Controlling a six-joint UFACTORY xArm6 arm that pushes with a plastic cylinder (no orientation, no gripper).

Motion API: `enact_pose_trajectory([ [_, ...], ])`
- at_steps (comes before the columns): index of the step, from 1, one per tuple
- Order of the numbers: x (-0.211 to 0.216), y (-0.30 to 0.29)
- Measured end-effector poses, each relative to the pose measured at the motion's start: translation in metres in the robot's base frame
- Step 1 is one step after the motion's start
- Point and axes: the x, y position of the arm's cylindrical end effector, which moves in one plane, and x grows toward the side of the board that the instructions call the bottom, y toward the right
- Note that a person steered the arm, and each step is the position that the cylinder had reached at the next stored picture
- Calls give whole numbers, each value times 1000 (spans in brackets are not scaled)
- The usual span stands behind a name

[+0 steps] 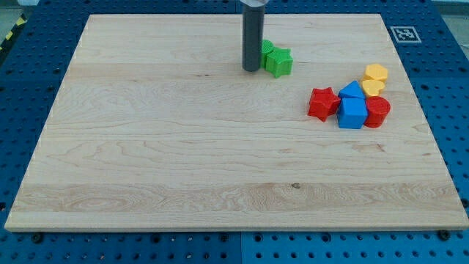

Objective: Push the green star down a bit

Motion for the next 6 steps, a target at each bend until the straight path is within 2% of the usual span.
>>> enact_pose_trajectory([
  [1, 0, -26],
  [2, -33, -53],
  [3, -64, -36],
  [4, -75, 13],
  [5, -48, 59],
  [6, -4, 78],
])
